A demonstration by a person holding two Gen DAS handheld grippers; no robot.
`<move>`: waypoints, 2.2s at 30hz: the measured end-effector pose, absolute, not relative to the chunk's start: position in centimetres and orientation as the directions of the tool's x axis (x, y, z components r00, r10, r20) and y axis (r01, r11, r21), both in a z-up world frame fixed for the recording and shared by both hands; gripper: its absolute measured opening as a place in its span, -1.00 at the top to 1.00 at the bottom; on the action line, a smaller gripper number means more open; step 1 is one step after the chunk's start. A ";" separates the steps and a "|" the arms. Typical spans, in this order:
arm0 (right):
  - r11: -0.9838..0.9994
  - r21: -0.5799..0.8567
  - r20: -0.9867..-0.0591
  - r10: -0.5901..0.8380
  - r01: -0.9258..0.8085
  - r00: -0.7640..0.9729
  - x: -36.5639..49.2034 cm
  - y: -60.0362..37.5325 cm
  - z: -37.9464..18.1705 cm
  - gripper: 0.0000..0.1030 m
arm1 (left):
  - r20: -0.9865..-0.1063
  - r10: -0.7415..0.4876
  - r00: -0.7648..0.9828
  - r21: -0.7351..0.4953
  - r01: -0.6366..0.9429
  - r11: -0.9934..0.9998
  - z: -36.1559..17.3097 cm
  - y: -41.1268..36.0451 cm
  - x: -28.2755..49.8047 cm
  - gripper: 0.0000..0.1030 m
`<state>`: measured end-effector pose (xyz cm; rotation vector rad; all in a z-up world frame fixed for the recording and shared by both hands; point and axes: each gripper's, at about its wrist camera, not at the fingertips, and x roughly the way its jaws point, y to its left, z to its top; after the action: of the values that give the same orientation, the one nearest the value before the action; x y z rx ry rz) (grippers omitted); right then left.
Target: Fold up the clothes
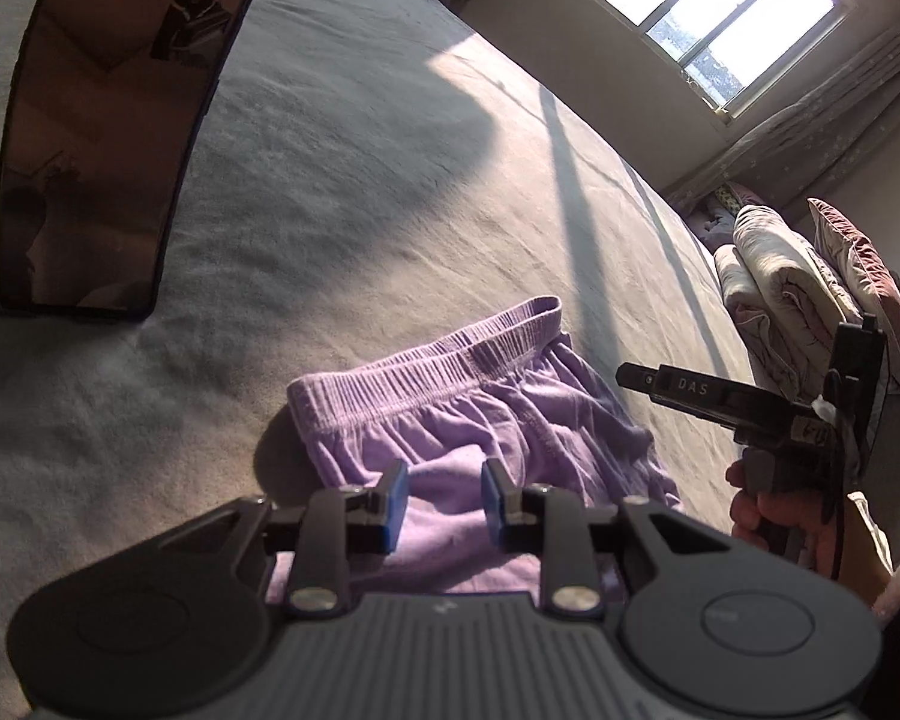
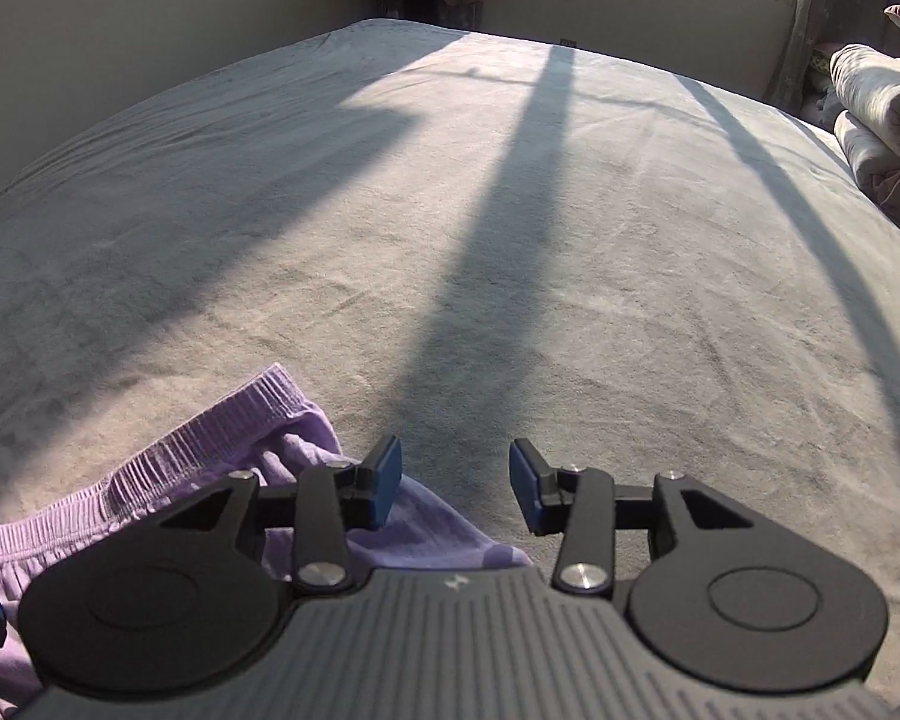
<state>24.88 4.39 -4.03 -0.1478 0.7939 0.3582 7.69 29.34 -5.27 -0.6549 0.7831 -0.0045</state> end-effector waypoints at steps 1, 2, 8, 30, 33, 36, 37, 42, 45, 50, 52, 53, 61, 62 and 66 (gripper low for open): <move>0.932 0.009 -0.724 0.256 -0.363 0.640 24.7 4.0 -4.1 0.14 | -0.654 -0.234 0.720 -0.548 -0.237 0.802 -5.3 29.7 7.6 0.50; 0.934 0.015 -0.728 0.255 -0.357 0.636 24.4 3.5 -4.1 0.14 | -0.653 -0.234 0.720 -0.551 -0.240 0.799 -5.3 29.9 7.5 0.50; 0.955 0.076 -0.772 0.239 -0.287 0.589 22.0 -1.4 -4.2 0.14 | -0.634 -0.259 0.728 -0.573 -0.219 0.790 -4.8 29.5 7.4 0.50; 0.887 0.418 -0.788 0.461 -0.195 0.408 8.3 -12.2 -6.3 0.55 | -0.679 -0.347 0.647 -0.517 -0.085 0.852 -5.9 20.9 9.4 0.50; 0.905 0.354 -0.808 0.423 -0.237 0.410 7.9 -11.6 -6.2 0.99 | -0.689 -0.346 0.637 -0.504 -0.079 0.860 -6.3 20.2 9.6 0.50; 0.935 0.240 -0.832 0.337 -0.263 0.440 8.2 -11.0 -5.8 1.00 | -0.694 -0.343 0.632 -0.501 -0.082 0.862 -6.5 20.2 9.8 0.50; 0.946 0.182 -0.836 0.292 -0.268 0.464 8.5 -10.8 -5.5 1.00 | -0.694 -0.343 0.632 -0.503 -0.085 0.860 -6.5 20.3 9.8 0.50; 0.979 -0.032 -0.827 0.087 -0.201 0.555 12.2 -11.5 -5.0 1.00 | -0.691 -0.348 0.634 -0.519 -0.099 0.849 -6.6 20.8 9.9 0.50; 0.982 -0.131 -0.802 -0.022 -0.140 0.597 14.7 -12.3 -4.6 1.00 | -0.690 -0.348 0.634 -0.525 -0.107 0.845 -6.6 21.1 10.0 0.50; 0.975 -0.217 -0.744 -0.138 -0.041 0.654 19.1 -13.0 -3.6 1.00 | -0.687 -0.351 0.636 -0.537 -0.120 0.835 -6.7 21.5 10.2 0.50; 0.967 -0.253 -0.713 -0.178 -0.012 0.679 20.7 -12.7 -3.2 1.00 | -0.686 -0.351 0.638 -0.541 -0.124 0.832 -6.6 21.6 10.2 0.50; 0.962 -0.273 -0.695 -0.198 0.001 0.691 21.3 -12.4 -3.1 1.00 | -0.685 -0.351 0.639 -0.543 -0.126 0.830 -6.6 21.8 10.3 0.50; 0.953 -0.298 -0.672 -0.248 0.052 0.697 25.5 -11.3 -3.0 0.99 | -0.672 -0.342 0.657 -0.563 -0.153 0.812 -6.4 23.7 10.2 0.50; 0.957 -0.288 -0.687 -0.240 0.046 0.686 25.6 -11.2 -3.3 0.98 | -0.670 -0.339 0.660 -0.563 -0.156 0.811 -6.3 24.0 10.1 0.50; 0.971 -0.238 -0.724 -0.195 0.026 0.662 24.8 -10.7 -3.6 0.73 | -0.664 -0.309 0.681 -0.557 -0.175 0.812 -5.8 25.6 9.2 0.50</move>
<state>24.85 -10.72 -3.64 -0.2151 0.8394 -0.1259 9.22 25.58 -5.85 -0.6370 0.8327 -0.0812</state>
